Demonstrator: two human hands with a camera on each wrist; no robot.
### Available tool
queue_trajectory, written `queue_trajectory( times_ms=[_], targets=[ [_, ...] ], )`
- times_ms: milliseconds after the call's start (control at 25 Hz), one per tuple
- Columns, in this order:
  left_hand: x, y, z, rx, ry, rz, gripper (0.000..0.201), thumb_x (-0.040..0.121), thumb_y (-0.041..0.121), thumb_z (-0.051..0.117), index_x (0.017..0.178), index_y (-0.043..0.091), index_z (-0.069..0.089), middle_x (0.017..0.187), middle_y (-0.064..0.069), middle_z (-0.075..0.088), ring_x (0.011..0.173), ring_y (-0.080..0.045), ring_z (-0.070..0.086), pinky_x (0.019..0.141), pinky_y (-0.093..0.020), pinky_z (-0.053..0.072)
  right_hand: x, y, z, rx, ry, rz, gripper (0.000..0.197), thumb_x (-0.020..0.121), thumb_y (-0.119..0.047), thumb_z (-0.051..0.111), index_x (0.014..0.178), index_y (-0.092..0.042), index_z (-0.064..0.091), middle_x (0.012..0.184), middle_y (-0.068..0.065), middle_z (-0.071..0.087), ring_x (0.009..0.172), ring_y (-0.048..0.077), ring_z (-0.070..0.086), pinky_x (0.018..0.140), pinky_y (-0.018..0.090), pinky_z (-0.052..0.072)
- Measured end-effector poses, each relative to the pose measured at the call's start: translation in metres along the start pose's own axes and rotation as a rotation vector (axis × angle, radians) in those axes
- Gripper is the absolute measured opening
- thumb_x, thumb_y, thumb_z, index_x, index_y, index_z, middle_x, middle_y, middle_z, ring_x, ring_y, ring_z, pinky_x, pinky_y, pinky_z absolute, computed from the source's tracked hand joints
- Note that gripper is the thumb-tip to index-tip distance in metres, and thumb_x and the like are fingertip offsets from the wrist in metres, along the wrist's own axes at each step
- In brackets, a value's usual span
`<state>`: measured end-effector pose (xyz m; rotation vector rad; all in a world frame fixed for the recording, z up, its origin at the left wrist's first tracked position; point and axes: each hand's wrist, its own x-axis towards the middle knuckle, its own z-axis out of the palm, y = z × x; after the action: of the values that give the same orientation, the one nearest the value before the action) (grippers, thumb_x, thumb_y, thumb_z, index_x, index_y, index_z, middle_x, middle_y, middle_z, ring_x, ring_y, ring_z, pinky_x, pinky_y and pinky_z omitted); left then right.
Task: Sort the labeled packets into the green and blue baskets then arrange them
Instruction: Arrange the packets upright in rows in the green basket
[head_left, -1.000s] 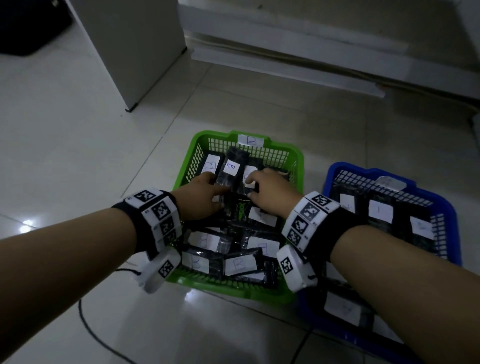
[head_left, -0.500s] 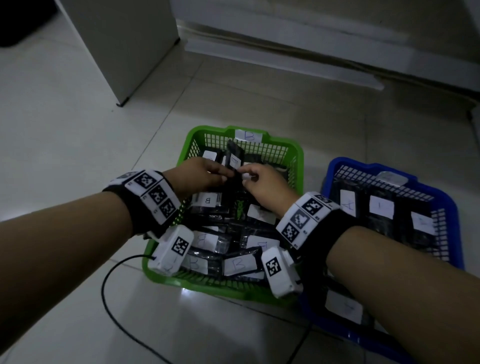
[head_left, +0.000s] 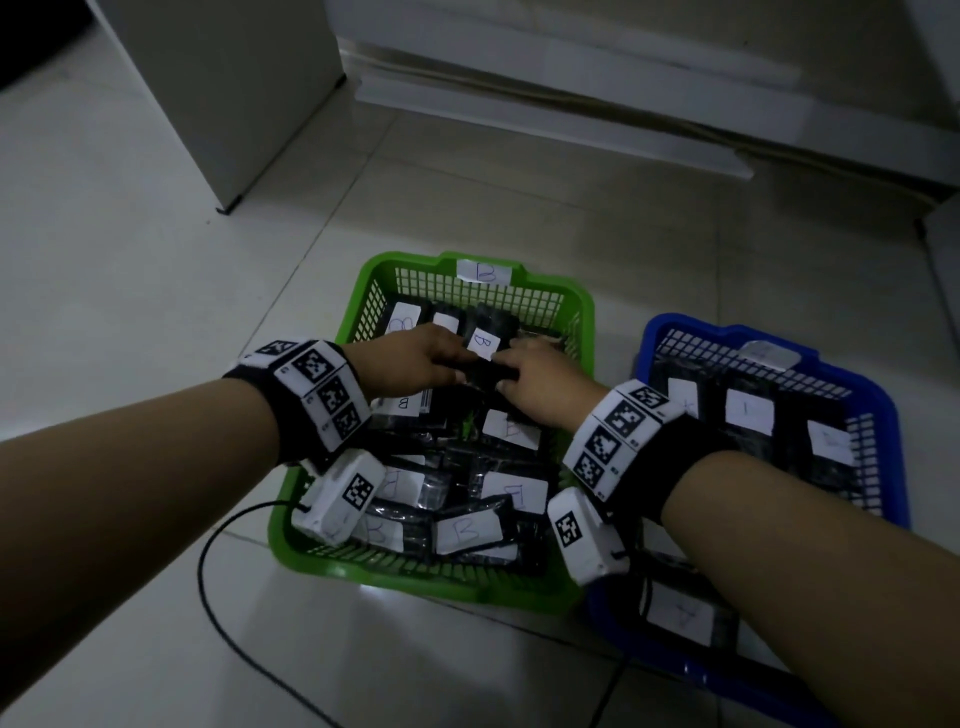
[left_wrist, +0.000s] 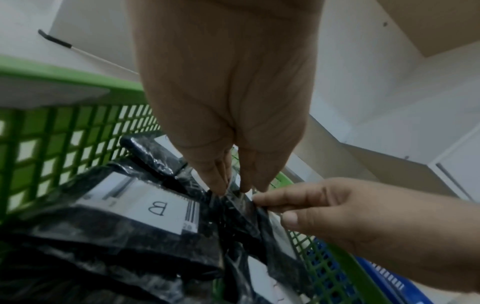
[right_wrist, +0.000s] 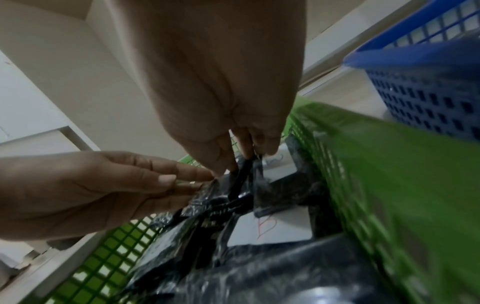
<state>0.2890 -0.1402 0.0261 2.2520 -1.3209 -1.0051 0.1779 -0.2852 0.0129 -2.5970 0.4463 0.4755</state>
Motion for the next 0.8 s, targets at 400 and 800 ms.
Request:
queue_trajectory(
  times_ms=[400, 800],
  targets=[
    [-0.009, -0.016, 0.009, 0.477, 0.391, -0.198, 0.052, 0.085, 0.034, 0.061, 0.134, 0.021, 0.05, 0.156, -0.018, 0.014, 0.142, -0.038, 0.018, 0.116, -0.048, 0.023, -0.01, 0.018, -0.004, -0.192, 0.082, -0.051, 0.053, 0.084, -0.014, 0.062, 0.135, -0.012, 0.047, 0.137, 0.015, 0.038, 0.128, 0.032, 0.038, 0.101, 0.039, 0.042],
    [-0.035, -0.009, 0.01, 0.395, 0.254, -0.028, 0.026, 0.081, 0.026, 0.066, 0.107, 0.022, 0.067, 0.122, -0.005, 0.052, 0.114, -0.022, 0.049, 0.101, -0.037, 0.041, -0.022, 0.0, -0.015, -0.225, 0.036, -0.109, 0.026, 0.082, -0.015, 0.067, 0.108, -0.013, 0.065, 0.106, 0.005, 0.054, 0.103, 0.022, 0.053, 0.076, 0.027, 0.043]
  ],
)
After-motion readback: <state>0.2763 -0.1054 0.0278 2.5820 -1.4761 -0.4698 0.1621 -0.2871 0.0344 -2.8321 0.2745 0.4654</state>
